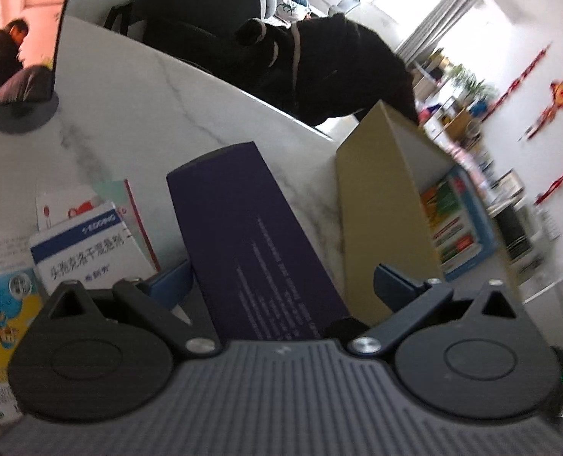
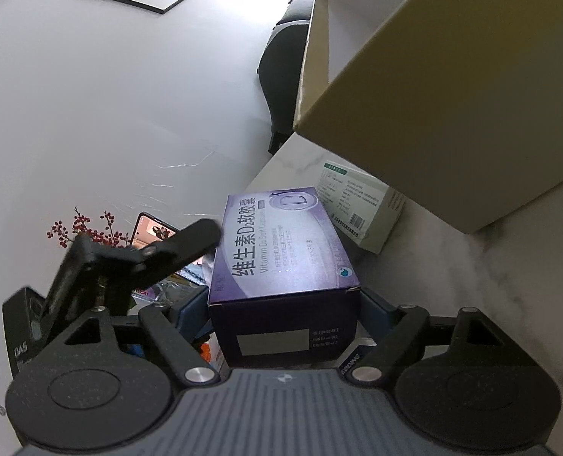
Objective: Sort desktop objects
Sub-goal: 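Lift the purple box with the right gripper while the left gripper grasps its end, then carry the purple box with the left gripper over the tan box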
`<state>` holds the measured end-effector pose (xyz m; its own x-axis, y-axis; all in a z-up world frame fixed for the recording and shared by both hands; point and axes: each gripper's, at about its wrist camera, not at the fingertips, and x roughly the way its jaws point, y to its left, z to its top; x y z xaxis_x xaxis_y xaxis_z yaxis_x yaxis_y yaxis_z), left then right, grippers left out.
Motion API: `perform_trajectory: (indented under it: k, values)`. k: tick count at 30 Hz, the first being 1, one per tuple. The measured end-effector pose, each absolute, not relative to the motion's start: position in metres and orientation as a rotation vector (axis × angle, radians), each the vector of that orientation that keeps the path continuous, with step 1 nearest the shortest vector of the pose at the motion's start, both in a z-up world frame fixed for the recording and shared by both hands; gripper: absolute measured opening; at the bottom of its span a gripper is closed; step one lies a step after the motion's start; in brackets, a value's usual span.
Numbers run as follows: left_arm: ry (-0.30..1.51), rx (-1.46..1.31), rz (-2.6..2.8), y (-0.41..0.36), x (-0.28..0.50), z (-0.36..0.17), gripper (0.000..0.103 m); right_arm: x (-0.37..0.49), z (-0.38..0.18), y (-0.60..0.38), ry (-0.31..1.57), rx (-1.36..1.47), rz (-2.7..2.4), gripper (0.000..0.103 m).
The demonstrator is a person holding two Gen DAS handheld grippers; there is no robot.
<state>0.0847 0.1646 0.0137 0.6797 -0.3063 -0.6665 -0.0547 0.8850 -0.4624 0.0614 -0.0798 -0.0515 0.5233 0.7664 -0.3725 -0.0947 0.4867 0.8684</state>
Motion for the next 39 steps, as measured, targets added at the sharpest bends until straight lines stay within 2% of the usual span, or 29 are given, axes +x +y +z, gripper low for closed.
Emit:
perform_trajectory:
  k: [2,4,5,10,17,24,31,35,37,38,39]
  values:
    - [0.815,-0.453,-0.136,0.162,0.087,0.011,0.1,0.061,-0.052,-0.081,0.863,0.913,0.612,0.084]
    - [0.81,-0.446,-0.121,0.16,0.087,0.008,0.092,0.061,-0.051,-0.082,0.856,0.901,0.609,0.084]
    - [0.81,-0.448,-0.11,0.159,0.088,0.007,0.082,0.061,-0.05,-0.082,0.852,0.892,0.605,0.084]
    - [0.796,-0.462,-0.086,0.157,0.085,0.007,0.075,0.059,-0.047,-0.085,0.828,0.848,0.594,0.086]
    - [0.749,-0.495,-0.044,0.159,0.077,0.012,0.064,0.052,-0.035,-0.098,0.756,0.814,0.598,0.096]
    - [0.724,-0.447,-0.045,0.149,0.081,0.024,0.063,0.043,-0.027,-0.112,0.702,0.775,0.577,0.097]
    - [0.78,-0.324,-0.062,0.128,0.087,0.023,0.065,0.04,-0.028,-0.12,0.688,0.791,0.586,0.098]
    - [0.803,-0.28,-0.053,0.121,0.086,0.019,0.071,0.044,-0.026,-0.124,0.684,0.796,0.581,0.098]
    - [0.815,-0.288,-0.057,0.121,0.086,0.015,0.07,0.04,-0.026,-0.127,0.686,0.786,0.575,0.098]
    - [0.816,-0.284,-0.05,0.121,0.086,0.013,0.064,0.037,-0.025,-0.128,0.682,0.789,0.574,0.098]
    - [0.812,-0.285,-0.041,0.121,0.085,0.013,0.064,0.037,-0.025,-0.129,0.681,0.794,0.577,0.098]
